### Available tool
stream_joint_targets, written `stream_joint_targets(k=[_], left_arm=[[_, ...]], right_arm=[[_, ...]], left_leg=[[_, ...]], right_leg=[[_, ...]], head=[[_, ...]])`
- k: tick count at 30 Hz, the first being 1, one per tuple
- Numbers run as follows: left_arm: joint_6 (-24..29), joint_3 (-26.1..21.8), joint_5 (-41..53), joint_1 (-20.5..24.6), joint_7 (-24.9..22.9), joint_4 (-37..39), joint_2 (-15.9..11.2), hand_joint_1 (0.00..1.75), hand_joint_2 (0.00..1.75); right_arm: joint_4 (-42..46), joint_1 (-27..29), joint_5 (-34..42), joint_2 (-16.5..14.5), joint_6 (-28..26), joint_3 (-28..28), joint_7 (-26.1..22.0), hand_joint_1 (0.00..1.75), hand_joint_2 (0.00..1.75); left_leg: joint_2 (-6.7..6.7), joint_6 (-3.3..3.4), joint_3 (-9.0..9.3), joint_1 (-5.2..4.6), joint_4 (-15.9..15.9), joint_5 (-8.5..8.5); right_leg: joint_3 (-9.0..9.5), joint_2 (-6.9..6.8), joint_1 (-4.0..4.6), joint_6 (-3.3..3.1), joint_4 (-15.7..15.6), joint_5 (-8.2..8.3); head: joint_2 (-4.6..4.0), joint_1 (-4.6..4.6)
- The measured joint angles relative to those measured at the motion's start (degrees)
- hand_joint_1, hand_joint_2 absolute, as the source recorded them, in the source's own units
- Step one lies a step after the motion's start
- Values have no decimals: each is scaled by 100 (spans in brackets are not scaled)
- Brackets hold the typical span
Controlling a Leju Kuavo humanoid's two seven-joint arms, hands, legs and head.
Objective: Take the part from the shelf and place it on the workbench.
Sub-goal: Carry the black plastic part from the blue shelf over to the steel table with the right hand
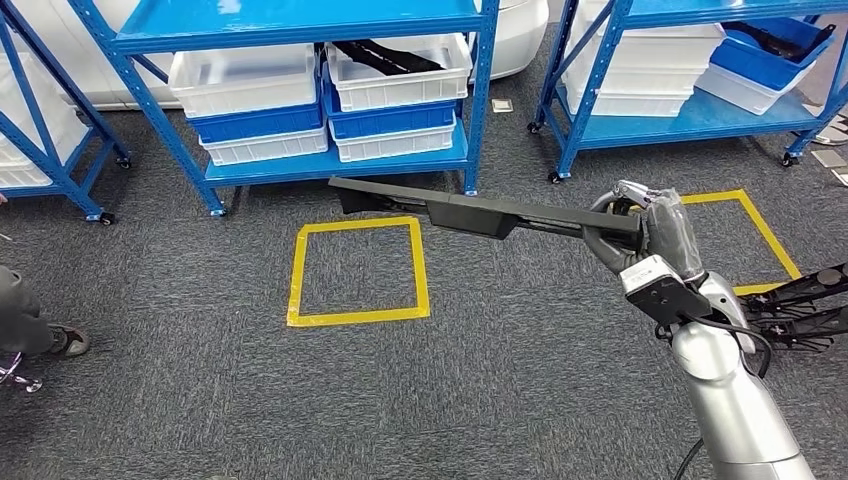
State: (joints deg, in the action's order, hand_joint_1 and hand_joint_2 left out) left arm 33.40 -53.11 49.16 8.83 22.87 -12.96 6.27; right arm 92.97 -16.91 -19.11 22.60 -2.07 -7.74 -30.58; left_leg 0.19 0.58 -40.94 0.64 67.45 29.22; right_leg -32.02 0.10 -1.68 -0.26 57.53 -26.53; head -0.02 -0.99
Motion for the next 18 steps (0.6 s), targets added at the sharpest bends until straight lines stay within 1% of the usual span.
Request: stream_joint_targets(k=[1, 2, 3, 4, 5, 6, 7, 8, 9, 10, 11, 12, 13, 14, 15, 16, 17, 18], left_arm=[[0, 9, 0, 1, -10, 2, 2, 0, 175], [-1, 18, 0, 1, -17, 3, 2, 0, 175], [-1, 24, 0, 2, -21, 4, 3, 0, 175], [-2, 27, 0, 3, -23, 4, 3, 0, 175], [-4, 30, 0, 7, -23, 4, 3, 0, 175], [-8, 32, 0, 18, -22, 4, 1, 0, 175], [-13, 34, 0, 30, -20, 4, 2, 0, 175], [-17, 36, 0, 40, -18, 4, 2, 0, 175], [-19, 38, -1, 49, -16, 4, 3, 0, 175], [-17, 40, -3, 51, -14, 4, 5, 0, 175], [-15, 41, -6, 52, -14, 4, 8, 0, 175], [-13, 41, -9, 56, -12, 4, 10, 0, 175], [-10, 40, -18, 59, -9, 4, 13, 0, 175], [-8, 40, -25, 63, -6, 4, 16, 0, 175], [-5, 40, -34, 65, -2, 4, 17, 0, 175], [-4, 40, -45, 63, -1, 5, 19, 0, 175], [-2, 41, -49, 58, 1, 5, 22, 0, 175], [-1, 41, -54, 51, 2, 6, 30, 0, 175]], right_arm=[[20, 13, -13, -7, -1, 1, 10, 175, 175], [32, 27, -24, -11, -1, 2, 16, 175, 175], [43, 42, -33, -14, -1, 6, 23, 175, 175], [51, 55, -40, -15, -1, 11, 28, 175, 175], [61, 62, -41, -15, -1, 17, 31, 175, 175], [75, 66, -42, -15, -1, 27, 33, 175, 175], [89, 62, -44, -15, 0, 36, 33, 175, 175], [103, 58, -44, -16, 1, 46, 33, 175, 175], [114, 55, -46, -19, 3, 55, 33, 175, 175], [123, 51, -50, -23, 8, 59, 33, 175, 175], [133, 50, -54, -27, 16, 62, 33, 175, 175], [140, 44, -57, -31, 30, 63, 34, 175, 175], [147, 29, -59, -32, 45, 64, 38, 175, 175], [149, 10, -60, -35, 60, 65, 49, 175, 175], [149, -6, -60, -39, 75, 64, 60, 175, 175], [148, -19, -60, -43, 89, 63, 71, 175, 175], [147, -24, -60, -46, 104, 62, 81, 175, 175], [147, -24, -61, -48, 120, 62, 85, 175, 175]], left_leg=[[-5, -20, -120, 7, 360, 197], [-6, -30, -173, 11, 593, 302], [-6, -27, -112, 12, 603, 294], [-6, -10, 60, 12, 404, 200], [-12, 23, 324, 9, 37, 60], [-19, 61, 597, -2, -371, -43], [-26, 96, 794, -18, -685, -113], [-32, 125, 909, -38, -879, -142], [-34, 149, 931, -60, -945, -140], [-33, 178, 917, -76, -965, -178], [-22, 210, 918, -66, -1003, -225], [-9, 246, 915, -60, -1054, -284], [5, 280, 902, -50, -1105, -346], [19, 301, 877, -41, -1136, -398], [24, 317, 830, -53, -1145, -439], [27, 324, 775, -58, -1141, -476], [29, 322, 722, -62, -1136, -511], [29, 314, 673, -63, -1130, -545]], right_leg=[[-44, -1, 9, -16, 3, 31], [-84, -1, 18, -16, 6, 58], [-120, 0, 26, -10, 8, 85], [-149, 2, 31, 3, 9, 109], [-168, 6, 37, 21, 9, 128], [-185, 8, 49, 40, 9, 151], [-196, 6, 60, 64, 8, 173], [-207, 3, 68, 90, 6, 194], [-215, -3, 70, 121, -2, 220], [-219, -7, 69, 162, -17, 247], [-236, -10, 70, 195, -14, 255], [-276, -11, 73, 212, 36, 214], [-356, -11, 78, 207, 187, 105], [-479, -12, 75, 182, 459, -69], [-631, -11, 67, 157, 837, -281], [-770, -11, 60, 148, 1226, -467], [-844, -11, 55, 163, 1501, -586], [-815, -11, 48, 198, 1579, -623]], head=[[0, 8], [0, 9], [0, 10], [0, 11], [0, 13], [0, 13], [0, 9], [0, 10], [0, 10], [0, 13], [0, 17], [0, 14], [0, 5], [0, -6], [0, -15], [0, -25], [0, -27], [0, -29]])
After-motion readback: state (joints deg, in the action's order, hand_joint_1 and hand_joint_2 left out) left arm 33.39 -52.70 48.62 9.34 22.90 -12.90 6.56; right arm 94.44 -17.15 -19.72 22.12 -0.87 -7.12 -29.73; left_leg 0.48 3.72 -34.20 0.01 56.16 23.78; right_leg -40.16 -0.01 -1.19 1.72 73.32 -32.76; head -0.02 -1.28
